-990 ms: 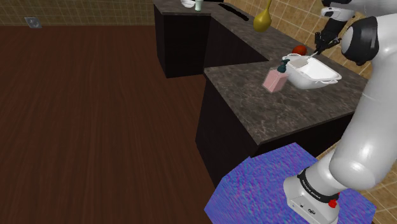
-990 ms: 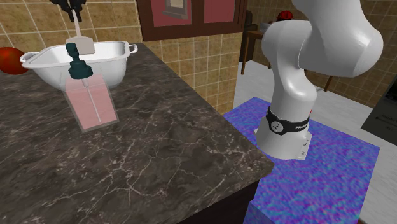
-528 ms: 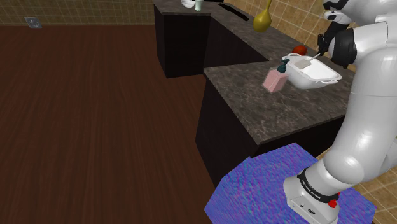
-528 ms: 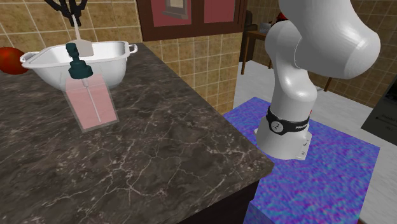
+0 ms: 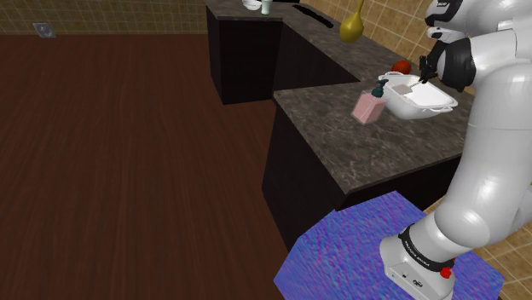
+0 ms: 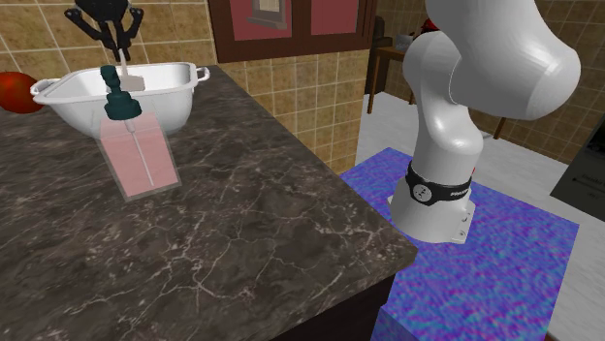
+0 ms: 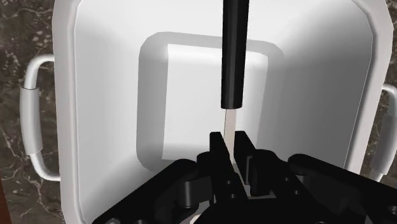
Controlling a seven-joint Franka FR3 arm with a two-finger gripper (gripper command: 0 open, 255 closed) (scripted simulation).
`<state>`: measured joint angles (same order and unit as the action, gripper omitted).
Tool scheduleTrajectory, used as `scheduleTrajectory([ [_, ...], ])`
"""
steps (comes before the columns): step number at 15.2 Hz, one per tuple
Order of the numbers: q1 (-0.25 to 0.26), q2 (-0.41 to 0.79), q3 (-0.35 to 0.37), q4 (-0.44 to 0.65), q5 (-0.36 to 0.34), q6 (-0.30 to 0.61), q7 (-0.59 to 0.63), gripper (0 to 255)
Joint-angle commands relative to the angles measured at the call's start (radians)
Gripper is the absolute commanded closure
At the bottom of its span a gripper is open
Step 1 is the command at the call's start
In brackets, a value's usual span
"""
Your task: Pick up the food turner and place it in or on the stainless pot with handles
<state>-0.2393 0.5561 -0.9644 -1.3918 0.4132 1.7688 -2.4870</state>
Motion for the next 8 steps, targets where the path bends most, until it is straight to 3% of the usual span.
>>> scheduleTrajectory([
  [1, 0.008, 0.000, 0.001, -0.028, 0.002, 0.026, -0.003, 255],
  [8, 0.015, 0.005, 0.004, -0.062, 0.008, 0.061, -0.007, 255],
])
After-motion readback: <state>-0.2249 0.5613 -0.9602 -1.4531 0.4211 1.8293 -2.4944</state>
